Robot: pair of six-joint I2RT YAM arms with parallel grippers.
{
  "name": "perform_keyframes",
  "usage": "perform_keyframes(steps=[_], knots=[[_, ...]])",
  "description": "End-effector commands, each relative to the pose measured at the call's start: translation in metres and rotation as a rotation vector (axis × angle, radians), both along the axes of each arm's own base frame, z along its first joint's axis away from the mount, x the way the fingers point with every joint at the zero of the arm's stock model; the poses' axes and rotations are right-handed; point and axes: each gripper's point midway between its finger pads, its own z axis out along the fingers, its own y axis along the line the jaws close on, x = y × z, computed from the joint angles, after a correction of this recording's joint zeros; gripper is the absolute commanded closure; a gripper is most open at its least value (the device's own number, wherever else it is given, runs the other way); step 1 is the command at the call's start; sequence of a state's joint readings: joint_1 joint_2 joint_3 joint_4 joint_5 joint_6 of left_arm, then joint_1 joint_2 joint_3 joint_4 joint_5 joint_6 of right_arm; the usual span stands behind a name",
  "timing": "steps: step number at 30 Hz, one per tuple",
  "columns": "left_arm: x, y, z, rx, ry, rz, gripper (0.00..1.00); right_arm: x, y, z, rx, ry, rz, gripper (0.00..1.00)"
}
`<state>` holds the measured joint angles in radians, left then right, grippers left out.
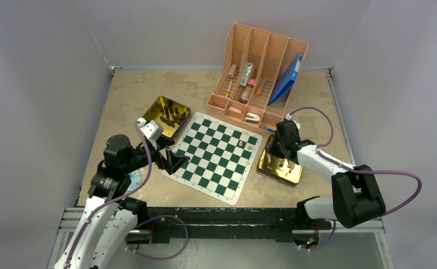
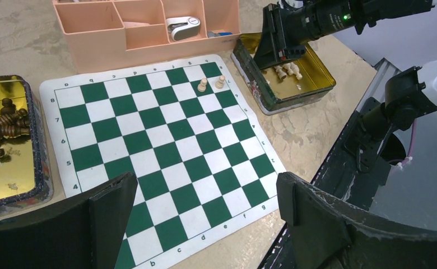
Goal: Set up the chess pieces on the board
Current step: Pick up the chess piece from the storage box.
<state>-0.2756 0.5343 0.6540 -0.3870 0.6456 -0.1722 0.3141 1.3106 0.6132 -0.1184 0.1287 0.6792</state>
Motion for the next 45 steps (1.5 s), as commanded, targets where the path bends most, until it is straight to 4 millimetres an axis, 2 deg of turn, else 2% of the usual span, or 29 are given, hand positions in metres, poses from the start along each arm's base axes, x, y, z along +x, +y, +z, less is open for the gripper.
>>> perform_keyframes(steps=[1,5,10,17,26,33,45], knots=[[0.001,0.001,0.01,-0.004,-0.045,0.003,0.04,0.007,0.011,0.004,0.009,-0.016,0.047,0.73],[0.001,0.001,0.011,-0.004,-0.047,0.003,0.04,0.005,0.011,-0.003,-0.022,0.014,0.041,0.73],[0.0,0.002,0.013,-0.007,-0.056,0.008,0.04,0.006,0.009,-0.001,-0.069,0.015,0.016,0.74],[-0.001,0.002,0.013,-0.01,-0.061,0.007,0.05,0.005,0.004,0.007,-0.093,-0.007,-0.025,0.85],[0.002,0.002,0.011,-0.013,-0.034,0.018,0.07,0.007,0.002,0.035,-0.059,-0.096,-0.055,0.87],[0.006,0.001,0.012,-0.041,0.007,0.045,0.1,0.009,0.003,0.05,-0.042,-0.14,-0.055,0.87],[0.007,-0.016,0.028,-0.141,0.235,0.011,0.2,0.018,0.009,0.107,0.005,-0.3,-0.019,0.89]])
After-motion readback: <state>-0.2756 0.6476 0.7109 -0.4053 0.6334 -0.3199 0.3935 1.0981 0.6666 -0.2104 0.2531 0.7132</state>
